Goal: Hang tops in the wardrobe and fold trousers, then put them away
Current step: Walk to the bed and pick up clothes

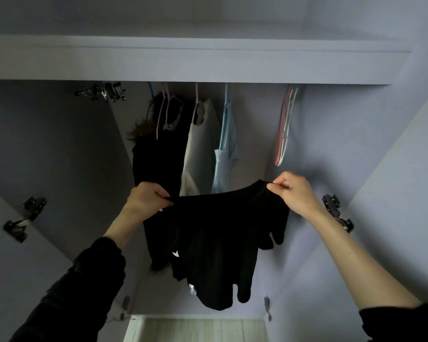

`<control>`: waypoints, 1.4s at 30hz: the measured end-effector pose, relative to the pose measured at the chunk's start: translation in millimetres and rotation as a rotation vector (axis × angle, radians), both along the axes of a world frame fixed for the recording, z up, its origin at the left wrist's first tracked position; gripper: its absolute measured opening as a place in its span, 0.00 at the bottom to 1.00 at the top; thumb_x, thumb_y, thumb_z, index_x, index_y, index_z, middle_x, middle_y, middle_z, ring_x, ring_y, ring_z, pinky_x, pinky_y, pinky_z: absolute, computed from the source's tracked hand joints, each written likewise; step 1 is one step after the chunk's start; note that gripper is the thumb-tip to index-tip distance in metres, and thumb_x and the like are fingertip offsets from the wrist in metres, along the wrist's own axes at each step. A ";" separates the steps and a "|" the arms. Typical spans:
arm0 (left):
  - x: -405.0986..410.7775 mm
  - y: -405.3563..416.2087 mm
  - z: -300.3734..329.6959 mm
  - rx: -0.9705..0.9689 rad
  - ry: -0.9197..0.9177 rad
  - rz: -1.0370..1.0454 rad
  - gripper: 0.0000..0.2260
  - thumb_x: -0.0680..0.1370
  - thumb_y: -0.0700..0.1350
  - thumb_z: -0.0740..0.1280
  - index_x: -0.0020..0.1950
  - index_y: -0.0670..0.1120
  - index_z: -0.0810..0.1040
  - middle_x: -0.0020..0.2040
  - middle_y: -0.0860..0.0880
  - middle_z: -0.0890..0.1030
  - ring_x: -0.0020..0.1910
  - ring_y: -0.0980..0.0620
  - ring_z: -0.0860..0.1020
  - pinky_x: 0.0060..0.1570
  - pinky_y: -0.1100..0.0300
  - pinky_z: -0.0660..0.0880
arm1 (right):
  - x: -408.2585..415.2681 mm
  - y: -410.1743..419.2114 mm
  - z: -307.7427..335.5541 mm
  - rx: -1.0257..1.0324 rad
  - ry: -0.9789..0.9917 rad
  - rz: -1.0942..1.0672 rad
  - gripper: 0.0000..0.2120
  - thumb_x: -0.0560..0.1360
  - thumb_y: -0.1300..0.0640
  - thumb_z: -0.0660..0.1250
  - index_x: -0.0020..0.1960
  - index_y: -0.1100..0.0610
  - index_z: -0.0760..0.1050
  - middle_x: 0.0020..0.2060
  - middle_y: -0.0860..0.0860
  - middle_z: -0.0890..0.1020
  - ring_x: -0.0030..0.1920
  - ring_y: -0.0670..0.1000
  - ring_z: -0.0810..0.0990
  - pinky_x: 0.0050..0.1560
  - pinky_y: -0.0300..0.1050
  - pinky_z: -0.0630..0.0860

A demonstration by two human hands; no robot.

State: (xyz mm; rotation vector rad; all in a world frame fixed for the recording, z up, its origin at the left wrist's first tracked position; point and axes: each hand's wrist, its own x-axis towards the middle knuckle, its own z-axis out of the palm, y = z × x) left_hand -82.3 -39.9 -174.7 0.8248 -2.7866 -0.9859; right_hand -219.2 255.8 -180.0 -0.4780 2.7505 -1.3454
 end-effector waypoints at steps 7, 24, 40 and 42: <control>3.5 2.4 13.4 0.464 0.029 -0.130 0.07 0.72 0.35 0.71 0.45 0.46 0.83 0.36 0.50 0.84 0.35 0.60 0.81 0.34 0.75 0.72 | 1.3 3.9 -4.6 0.124 -0.032 0.001 0.07 0.70 0.58 0.73 0.36 0.51 0.77 0.37 0.48 0.82 0.42 0.49 0.80 0.47 0.41 0.74; -36.7 37.7 35.7 0.523 0.145 -0.119 0.05 0.70 0.33 0.71 0.42 0.41 0.83 0.34 0.47 0.82 0.33 0.54 0.78 0.34 0.72 0.75 | -52.7 -49.9 19.2 0.032 0.287 -0.268 0.18 0.76 0.63 0.62 0.66 0.63 0.71 0.60 0.61 0.75 0.56 0.61 0.76 0.55 0.43 0.68; -33.3 19.6 27.4 0.532 0.133 -0.081 0.06 0.69 0.33 0.72 0.41 0.43 0.84 0.33 0.49 0.83 0.33 0.56 0.79 0.37 0.71 0.75 | -108.6 -35.1 20.3 0.415 0.268 -0.544 0.27 0.73 0.65 0.64 0.70 0.64 0.60 0.63 0.65 0.65 0.61 0.66 0.68 0.51 0.60 0.73; -32.0 18.5 27.4 0.537 0.136 -0.075 0.06 0.69 0.33 0.72 0.39 0.44 0.84 0.31 0.51 0.82 0.32 0.58 0.79 0.36 0.71 0.75 | -114.6 -26.7 24.7 0.498 0.273 -0.566 0.27 0.73 0.66 0.64 0.70 0.65 0.60 0.65 0.66 0.63 0.63 0.66 0.66 0.51 0.60 0.73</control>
